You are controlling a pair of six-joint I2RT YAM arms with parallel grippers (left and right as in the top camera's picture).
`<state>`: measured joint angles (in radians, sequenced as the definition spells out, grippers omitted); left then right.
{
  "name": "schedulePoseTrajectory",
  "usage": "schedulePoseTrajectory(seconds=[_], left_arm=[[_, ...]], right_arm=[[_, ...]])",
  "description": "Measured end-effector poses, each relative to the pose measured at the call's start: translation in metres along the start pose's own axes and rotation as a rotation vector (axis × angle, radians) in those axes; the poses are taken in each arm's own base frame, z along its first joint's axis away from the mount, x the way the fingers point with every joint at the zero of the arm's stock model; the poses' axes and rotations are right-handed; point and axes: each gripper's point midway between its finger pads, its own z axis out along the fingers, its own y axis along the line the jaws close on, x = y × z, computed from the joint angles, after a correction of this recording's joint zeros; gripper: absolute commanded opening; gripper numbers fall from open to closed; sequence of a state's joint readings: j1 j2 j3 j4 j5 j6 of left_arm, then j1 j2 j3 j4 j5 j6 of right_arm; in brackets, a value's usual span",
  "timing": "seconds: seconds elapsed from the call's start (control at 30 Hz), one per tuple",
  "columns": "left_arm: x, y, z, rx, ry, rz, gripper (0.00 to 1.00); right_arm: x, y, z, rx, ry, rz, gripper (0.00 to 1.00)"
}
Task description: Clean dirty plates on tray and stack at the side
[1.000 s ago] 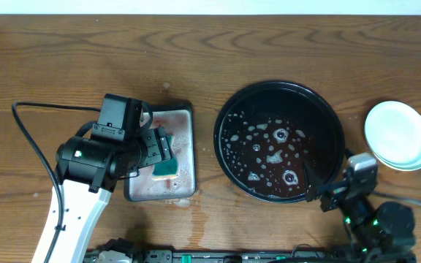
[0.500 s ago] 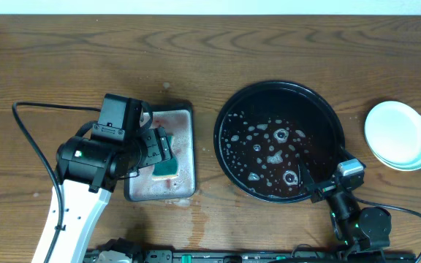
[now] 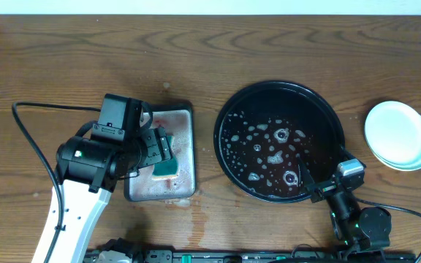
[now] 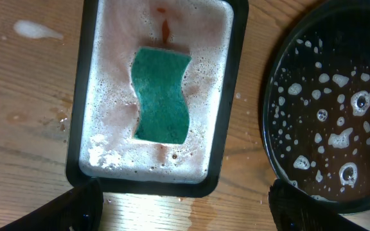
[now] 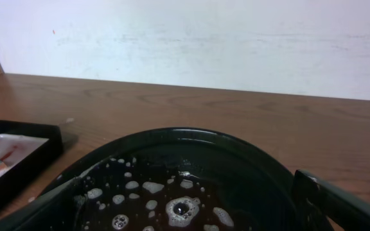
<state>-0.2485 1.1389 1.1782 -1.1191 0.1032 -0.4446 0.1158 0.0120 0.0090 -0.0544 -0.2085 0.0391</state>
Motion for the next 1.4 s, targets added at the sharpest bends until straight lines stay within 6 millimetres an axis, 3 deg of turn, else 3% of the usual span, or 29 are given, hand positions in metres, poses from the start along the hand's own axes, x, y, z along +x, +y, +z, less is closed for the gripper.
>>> schedulePoseTrajectory(seconds=[0.17, 0.33, 0.4, 0.5, 0.67, 0.83, 1.2, 1.4], left_arm=[[-0.010, 0.001, -0.009, 0.006, -0.079, 0.013, 0.83], [-0.054, -0.007, -0.059, 0.145, -0.498, 0.083, 0.83], [-0.060, -0.003, -0.080, 0.191, -0.665, 0.120, 0.83], [-0.056, 0.010, -0.093, 0.212, -0.848, 0.154, 0.83], [-0.032, 0.036, -0.071, 0.206, -1.018, 0.173, 0.83], [-0.015, 0.046, -0.044, 0.227, -1.125, 0.189, 0.83], [-0.002, 0.052, 0.035, 0.226, -1.051, 0.213, 0.83], [-0.003, 0.053, 0.035, 0.221, -1.053, 0.211, 0.83]], right_arm=[[0.000, 0.000, 0.000, 0.000, 0.000, 0.000, 0.99], [0.000, 0.000, 0.000, 0.001, 0.000, 0.000, 0.99], [0.000, 0.000, 0.000, 0.001, 0.000, 0.000, 0.99], [0.000, 0.000, 0.000, 0.001, 0.000, 0.000, 0.99], [0.000, 0.000, 0.000, 0.002, 0.000, 0.000, 0.99], [0.000, 0.000, 0.000, 0.001, 0.000, 0.000, 0.99], [0.000, 0.000, 0.000, 0.002, 0.000, 0.000, 0.99], [0.000, 0.000, 0.000, 0.002, 0.000, 0.000, 0.99]])
